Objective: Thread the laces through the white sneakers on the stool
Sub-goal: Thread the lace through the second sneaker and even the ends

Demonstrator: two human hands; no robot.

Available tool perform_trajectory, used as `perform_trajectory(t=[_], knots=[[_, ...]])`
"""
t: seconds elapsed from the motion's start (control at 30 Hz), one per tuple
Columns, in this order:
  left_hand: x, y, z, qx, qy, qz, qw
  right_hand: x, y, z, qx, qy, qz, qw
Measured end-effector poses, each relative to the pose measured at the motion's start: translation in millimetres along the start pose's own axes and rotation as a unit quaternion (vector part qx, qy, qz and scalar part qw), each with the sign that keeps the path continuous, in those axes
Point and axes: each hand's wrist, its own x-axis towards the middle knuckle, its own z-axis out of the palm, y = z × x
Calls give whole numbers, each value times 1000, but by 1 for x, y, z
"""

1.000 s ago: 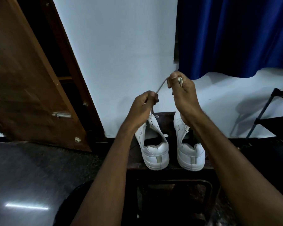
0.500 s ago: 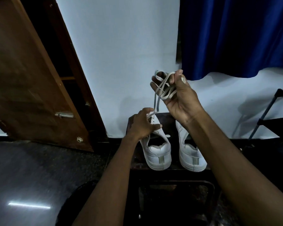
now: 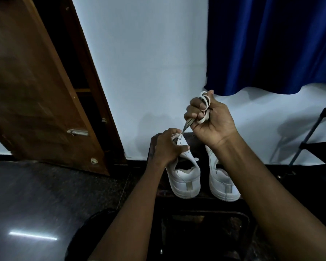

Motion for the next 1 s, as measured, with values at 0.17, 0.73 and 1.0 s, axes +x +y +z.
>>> perform_trajectory(t=[0.17,0.73,1.0], knots=[[-1,1,3,33,16,25,999,-1,17,3,151,32,22,988],[6,6,23,5,81,85,993,-5,4,6,208,8,2,978],[8,17,14,48,58,48,996,0,-21,12,63,39,-81,994]])
